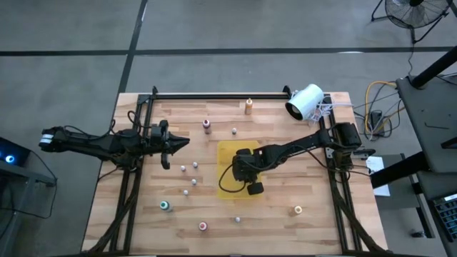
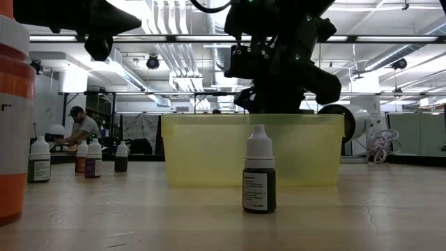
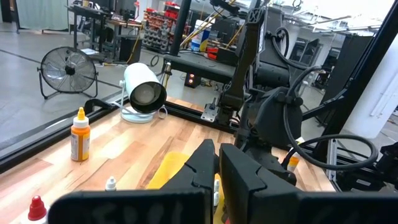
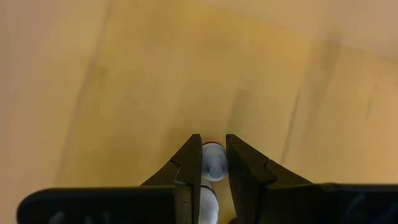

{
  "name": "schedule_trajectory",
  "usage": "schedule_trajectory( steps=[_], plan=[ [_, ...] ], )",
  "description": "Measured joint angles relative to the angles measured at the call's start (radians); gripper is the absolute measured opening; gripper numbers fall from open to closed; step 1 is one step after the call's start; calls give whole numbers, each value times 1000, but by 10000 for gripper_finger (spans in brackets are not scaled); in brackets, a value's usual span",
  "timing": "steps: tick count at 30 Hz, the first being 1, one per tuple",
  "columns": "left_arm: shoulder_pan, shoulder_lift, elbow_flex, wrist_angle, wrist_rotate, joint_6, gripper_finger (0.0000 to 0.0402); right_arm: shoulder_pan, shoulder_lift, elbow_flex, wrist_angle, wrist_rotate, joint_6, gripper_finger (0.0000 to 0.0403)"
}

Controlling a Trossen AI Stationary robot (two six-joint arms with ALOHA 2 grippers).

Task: Pick & Place food coloring
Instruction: Put the small red food coloring bottle into the yellow bin, then put the bottom small red food coloring bottle into the yellow bin

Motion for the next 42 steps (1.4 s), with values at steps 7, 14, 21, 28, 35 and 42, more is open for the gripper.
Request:
schedule_trajectory(
  steps=[7,14,21,28,35,42],
  plan=[
    [0,0,0,0,0,0,0,0,0,0,1,0,0,53],
    [0,0,0,0,0,0,0,0,0,0,1,0,0,89],
    [0,0,0,0,0,0,0,0,-1,9,2,0,0,113],
    [0,0,0,0,0,0,0,0,-18,33,-8,0,1,125],
    [0,0,0,-1,0,0,0,31,-59,89,-15,1,9,130],
    [0,0,0,1,0,0,0,127,-120,118,-17,1,49,128]
  ],
)
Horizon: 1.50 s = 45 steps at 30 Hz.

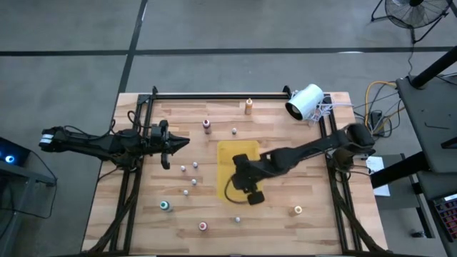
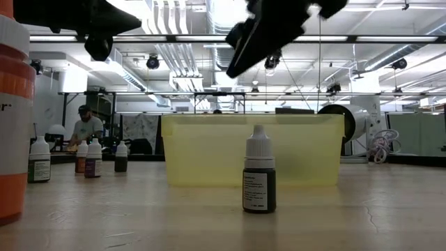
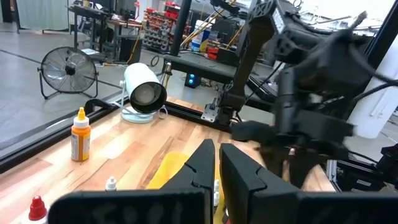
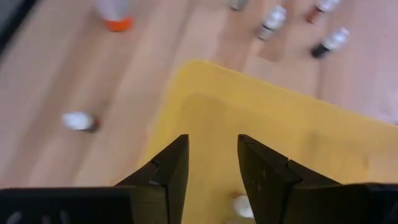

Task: Pick & Place food coloring
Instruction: Put the bottom small red food coloring bottle into the yellow bin

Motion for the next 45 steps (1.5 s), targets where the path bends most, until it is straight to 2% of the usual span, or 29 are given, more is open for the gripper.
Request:
schedule_trajectory(
  steps=[13,19,27,36,45],
  plan=[
    [0,0,0,-1,0,0,0,199,-5,46,12,3,160,128],
    [0,0,0,-1,0,0,0,280,-4,43,10,155,194,128],
    [0,0,0,-1,0,0,0,307,-4,52,9,157,332,128],
    [0,0,0,-1,0,0,0,391,-18,141,-29,152,253,128],
    [0,0,0,-1,0,0,0,400,-20,221,-101,155,266,128]
  ],
)
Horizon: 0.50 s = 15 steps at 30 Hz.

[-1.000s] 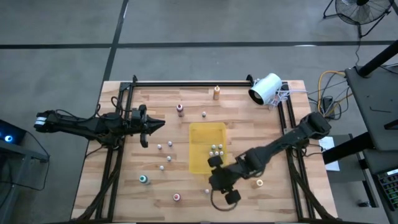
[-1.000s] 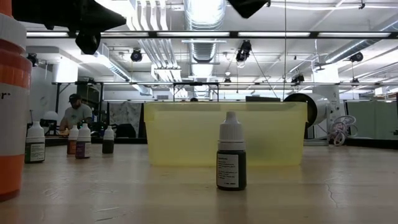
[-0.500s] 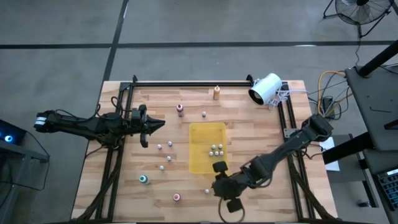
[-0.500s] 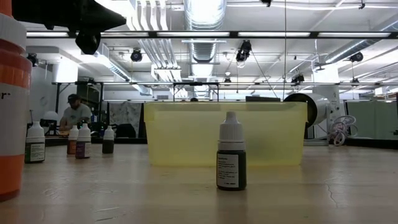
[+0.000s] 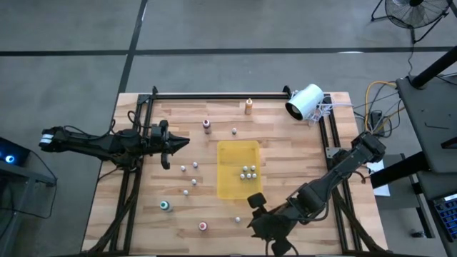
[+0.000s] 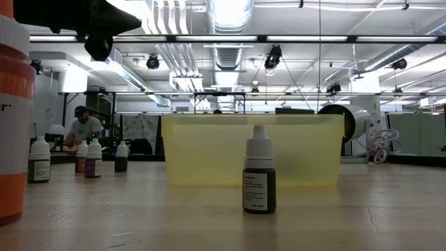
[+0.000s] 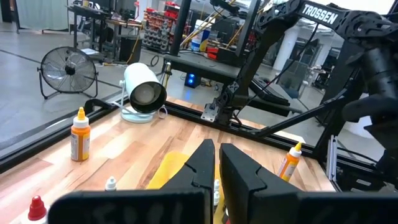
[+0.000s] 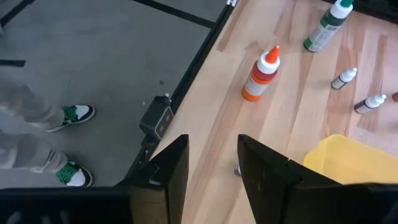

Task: Pick & Place food coloring
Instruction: Put the bottom small red food coloring bottle into the yellow bin

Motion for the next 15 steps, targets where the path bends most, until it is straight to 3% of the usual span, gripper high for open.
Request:
schedule_trajectory(
  steps=[15],
  plan=[
    [0,0,0,0,0,0,0,-3,14,5,-12,1,47,128]
  ],
)
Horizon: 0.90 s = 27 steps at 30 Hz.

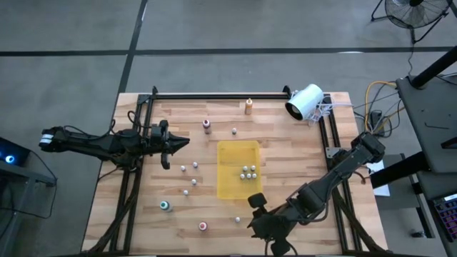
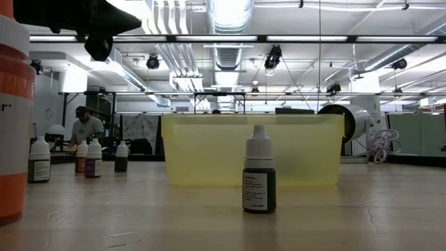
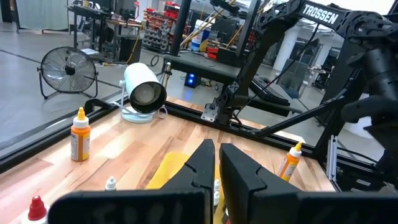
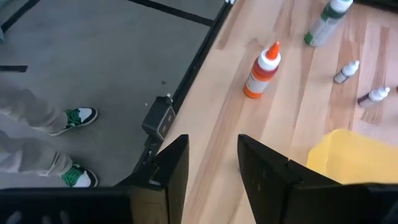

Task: Pick & Place food coloring
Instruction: Put the bottom small red food coloring bottle into the yellow bin

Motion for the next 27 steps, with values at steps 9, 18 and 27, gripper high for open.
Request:
schedule_trajectory(
  steps=[9,18,27],
  plan=[
    [0,0,0,0,0,0,0,-34,63,-3,-35,-10,54,129],
    [0,0,0,1,0,0,0,-84,103,-3,-40,-56,87,173],
    [0,0,0,0,0,0,0,-116,160,-3,-36,-111,72,209]
  ],
)
